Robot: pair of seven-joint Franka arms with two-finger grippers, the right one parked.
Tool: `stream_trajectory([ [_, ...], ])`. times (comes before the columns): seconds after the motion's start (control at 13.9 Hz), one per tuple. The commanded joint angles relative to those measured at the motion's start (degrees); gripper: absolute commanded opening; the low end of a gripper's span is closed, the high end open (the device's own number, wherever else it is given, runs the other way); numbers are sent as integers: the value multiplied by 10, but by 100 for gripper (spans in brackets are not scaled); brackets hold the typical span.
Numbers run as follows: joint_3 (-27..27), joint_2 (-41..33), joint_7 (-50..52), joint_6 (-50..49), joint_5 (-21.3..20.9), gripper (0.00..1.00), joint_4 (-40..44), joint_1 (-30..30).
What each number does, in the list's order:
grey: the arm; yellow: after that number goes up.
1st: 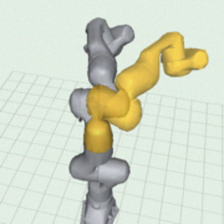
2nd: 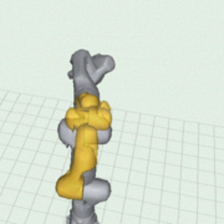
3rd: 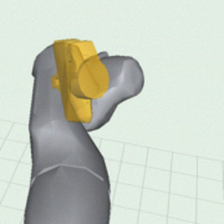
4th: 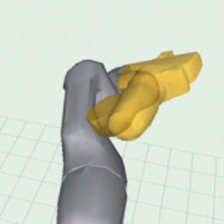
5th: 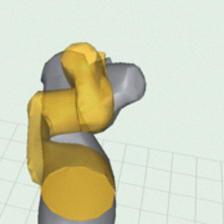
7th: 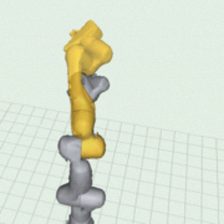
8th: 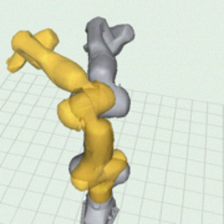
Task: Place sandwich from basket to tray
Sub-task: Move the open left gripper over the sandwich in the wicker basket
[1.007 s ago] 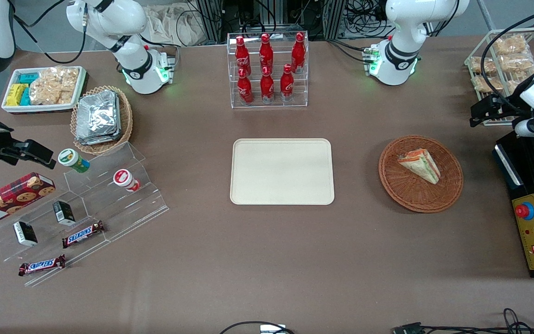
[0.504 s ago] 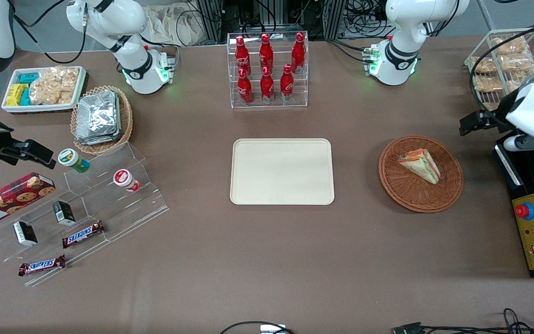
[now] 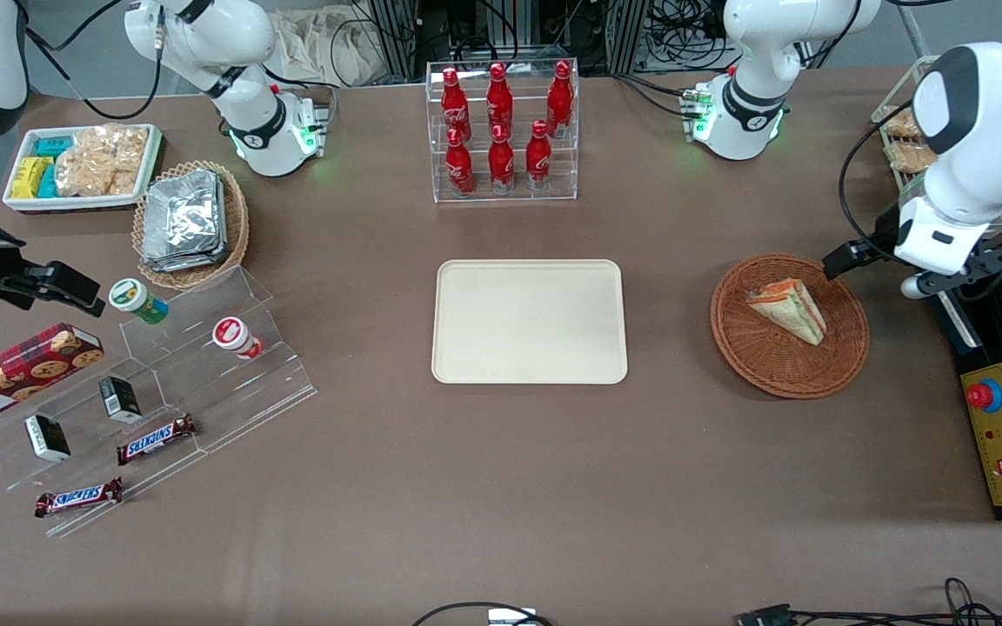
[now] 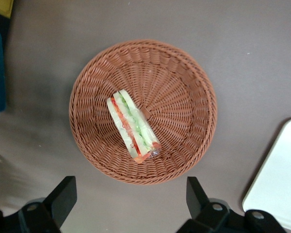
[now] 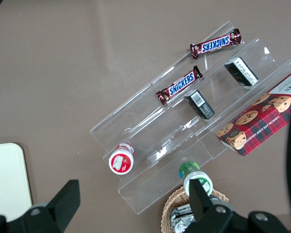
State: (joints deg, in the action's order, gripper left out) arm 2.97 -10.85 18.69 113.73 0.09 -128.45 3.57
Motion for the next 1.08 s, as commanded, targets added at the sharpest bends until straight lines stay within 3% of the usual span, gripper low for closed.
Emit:
stream_trajectory([
  [0.0, -1, -33, 38, 59, -2, 100, -65, 0],
  [0.43, 1, -15, 117, 234, -2, 100, -180, -1],
  [1.01, 1, 61, 156, 359, -2, 100, -222, -1],
])
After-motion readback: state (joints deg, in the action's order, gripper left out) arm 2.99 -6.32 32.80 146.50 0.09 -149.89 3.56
